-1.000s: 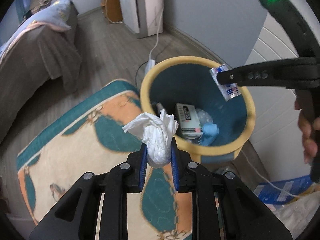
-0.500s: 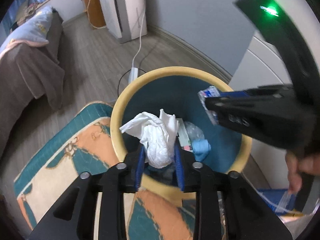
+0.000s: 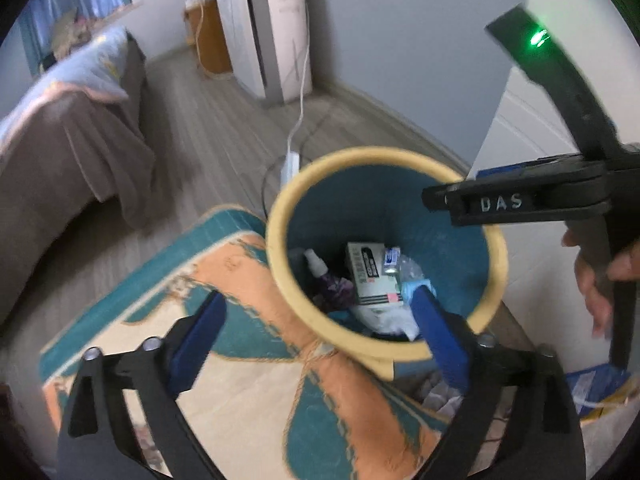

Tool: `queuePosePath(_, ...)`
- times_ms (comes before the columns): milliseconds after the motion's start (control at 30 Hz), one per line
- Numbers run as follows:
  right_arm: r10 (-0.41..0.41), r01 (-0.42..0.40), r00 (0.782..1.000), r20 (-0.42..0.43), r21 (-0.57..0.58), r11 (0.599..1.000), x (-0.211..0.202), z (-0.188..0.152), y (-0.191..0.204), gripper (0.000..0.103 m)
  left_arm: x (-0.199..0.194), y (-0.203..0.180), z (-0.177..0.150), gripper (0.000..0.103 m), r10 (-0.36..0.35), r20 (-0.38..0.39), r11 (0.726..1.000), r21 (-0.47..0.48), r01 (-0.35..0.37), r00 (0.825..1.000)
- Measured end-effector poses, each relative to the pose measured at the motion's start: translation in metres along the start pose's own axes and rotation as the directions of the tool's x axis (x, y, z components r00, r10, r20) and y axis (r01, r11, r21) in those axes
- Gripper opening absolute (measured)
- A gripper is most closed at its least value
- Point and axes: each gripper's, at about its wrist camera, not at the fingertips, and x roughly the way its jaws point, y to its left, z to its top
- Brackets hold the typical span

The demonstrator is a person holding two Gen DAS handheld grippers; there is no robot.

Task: Collect trash

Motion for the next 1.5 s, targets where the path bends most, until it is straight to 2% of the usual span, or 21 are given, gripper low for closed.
queuePosePath(33, -0.001, 0.001, 1.000, 0.001, -0.010, 1.000, -0.009, -0.003, 0.002, 0.078, -0.008, 0.001, 0.001, 0.096, 0.006, 0.012, 1.000, 0.001, -0.006, 1.000)
queuePosePath(100, -0.013, 0.013, 1.000, 0.020, -0.015, 1.000, -0.028, -0.008, 0.004, 0.090, -0.026, 0.004, -0.001, 0.097, 0.006, 0.030, 1.000, -0.008, -0.005, 1.000)
queuePosePath(167, -0.040, 0.041, 0.998, 0.057, -0.012, 0.999, -0.049, -0.016, 0.005, 0.098, -0.041, 0.010, -0.004, 0.098, 0.001, 0.037, 0.999, -0.036, 0.001, 0.999)
queuePosePath(267, -0.067, 0.069, 0.992, 0.102, -0.012, 0.998, -0.077, -0.031, 0.006, 0.097, -0.062, 0.021, -0.012, 0.098, -0.028, 0.045, 0.994, -0.100, 0.032, 0.999)
queuePosePath(333, -0.055, 0.055, 0.992, 0.116, 0.004, 0.999, -0.090, -0.039, 0.005, 0.097, -0.073, 0.030, -0.016, 0.098, -0.048, 0.059, 0.986, -0.154, 0.057, 0.997)
queuePosePath(433, -0.040, 0.038, 0.991, 0.131, 0.012, 0.999, -0.105, -0.053, 0.006, 0.097, -0.083, 0.039, -0.018, 0.098, -0.017, 0.062, 0.977, -0.213, 0.030, 0.998)
queuePosePath(533, -0.056, 0.056, 0.988, 0.145, 0.001, 0.998, -0.117, -0.066, 0.010, 0.097, -0.091, 0.038, -0.020, 0.098, 0.046, 0.070, 0.981, -0.190, -0.032, 0.996)
queuePosePath(633, -0.034, 0.032, 0.987, 0.154, 0.017, 0.999, -0.123, -0.075, 0.011, 0.097, -0.095, 0.029, -0.022, 0.098, 0.097, 0.076, 0.987, -0.136, -0.086, 0.992)
queuePosePath(733, -0.016, 0.011, 0.987, 0.163, 0.036, 0.999, -0.127, -0.081, 0.011, 0.097, -0.094, 0.026, -0.025, 0.098, 0.077, 0.080, 0.990, -0.120, -0.067, 0.994)
queuePosePath(867, -0.041, 0.036, 0.986, 0.162, 0.033, 0.999, -0.125, -0.085, 0.014, 0.097, -0.088, 0.035, -0.030, 0.098, 0.047, 0.062, 0.988, -0.147, -0.037, 0.997)
queuePosePath(1133, -0.057, 0.060, 0.983, 0.176, -0.010, 0.998, -0.127, -0.087, 0.024, 0.097, -0.079, 0.053, -0.035, 0.098, 0.055, 0.027, 0.978, -0.203, -0.049, 0.998)
queuePosePath(1500, -0.063, 0.069, 0.983, 0.173, -0.030, 0.997, -0.128, -0.087, 0.027, 0.097, -0.078, 0.049, -0.035, 0.098, 0.059, 0.027, 0.982, -0.184, -0.053, 0.998)
